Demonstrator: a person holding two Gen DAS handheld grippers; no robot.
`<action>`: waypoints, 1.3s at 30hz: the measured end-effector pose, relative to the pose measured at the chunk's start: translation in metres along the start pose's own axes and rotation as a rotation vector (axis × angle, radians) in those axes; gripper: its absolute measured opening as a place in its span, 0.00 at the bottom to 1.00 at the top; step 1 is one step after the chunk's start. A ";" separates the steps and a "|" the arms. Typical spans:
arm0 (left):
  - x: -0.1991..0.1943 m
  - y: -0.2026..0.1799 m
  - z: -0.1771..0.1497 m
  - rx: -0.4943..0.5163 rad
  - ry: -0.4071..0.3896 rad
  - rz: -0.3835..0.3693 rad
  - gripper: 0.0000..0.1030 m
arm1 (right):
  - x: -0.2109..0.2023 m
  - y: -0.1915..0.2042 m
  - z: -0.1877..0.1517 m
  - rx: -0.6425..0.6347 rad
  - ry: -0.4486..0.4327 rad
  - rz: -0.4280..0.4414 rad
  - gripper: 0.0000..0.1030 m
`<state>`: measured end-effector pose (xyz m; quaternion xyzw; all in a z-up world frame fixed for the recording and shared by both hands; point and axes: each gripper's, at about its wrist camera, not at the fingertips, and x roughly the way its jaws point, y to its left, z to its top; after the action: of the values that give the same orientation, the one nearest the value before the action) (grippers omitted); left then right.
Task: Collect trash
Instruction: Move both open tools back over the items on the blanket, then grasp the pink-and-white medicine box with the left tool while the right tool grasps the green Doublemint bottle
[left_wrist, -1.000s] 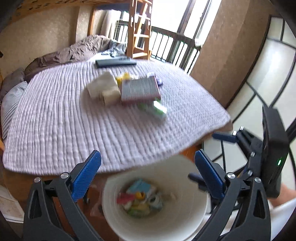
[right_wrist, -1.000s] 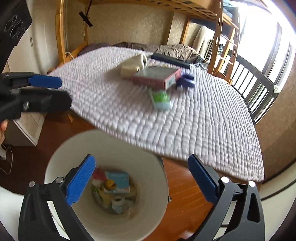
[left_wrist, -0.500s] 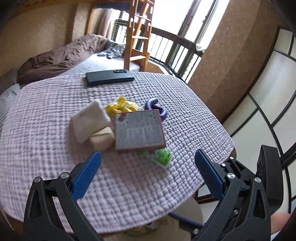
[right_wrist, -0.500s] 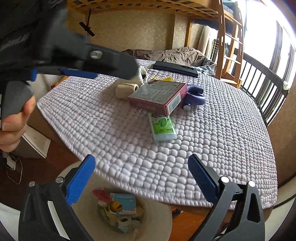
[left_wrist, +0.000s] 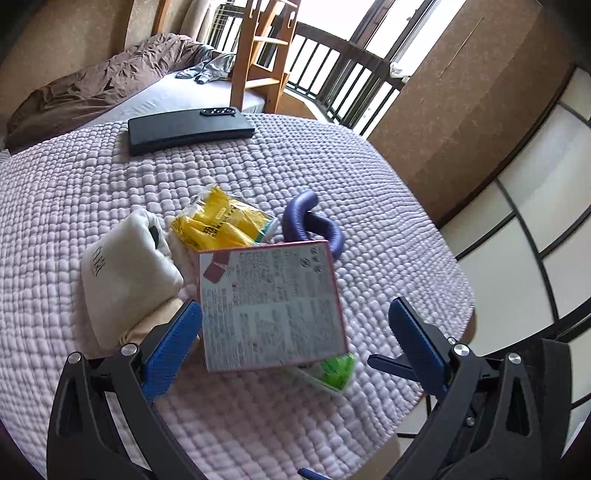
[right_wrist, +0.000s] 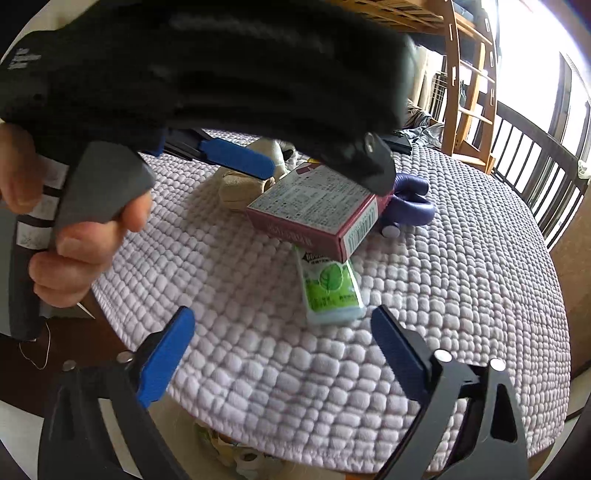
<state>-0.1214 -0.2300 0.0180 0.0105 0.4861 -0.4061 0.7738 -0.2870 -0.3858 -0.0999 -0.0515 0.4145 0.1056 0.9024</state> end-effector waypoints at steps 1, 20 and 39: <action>0.004 0.001 0.002 0.001 0.007 0.003 0.99 | 0.003 -0.002 0.003 0.002 0.002 0.001 0.88; 0.025 0.004 0.013 0.050 0.042 0.030 0.99 | 0.035 -0.013 0.040 0.029 0.041 0.033 0.77; 0.037 -0.005 0.007 0.157 0.100 0.111 0.91 | 0.037 -0.009 0.042 0.004 0.032 0.004 0.47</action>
<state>-0.1121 -0.2594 -0.0038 0.1181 0.4894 -0.3984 0.7667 -0.2301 -0.3818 -0.1007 -0.0507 0.4292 0.1056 0.8956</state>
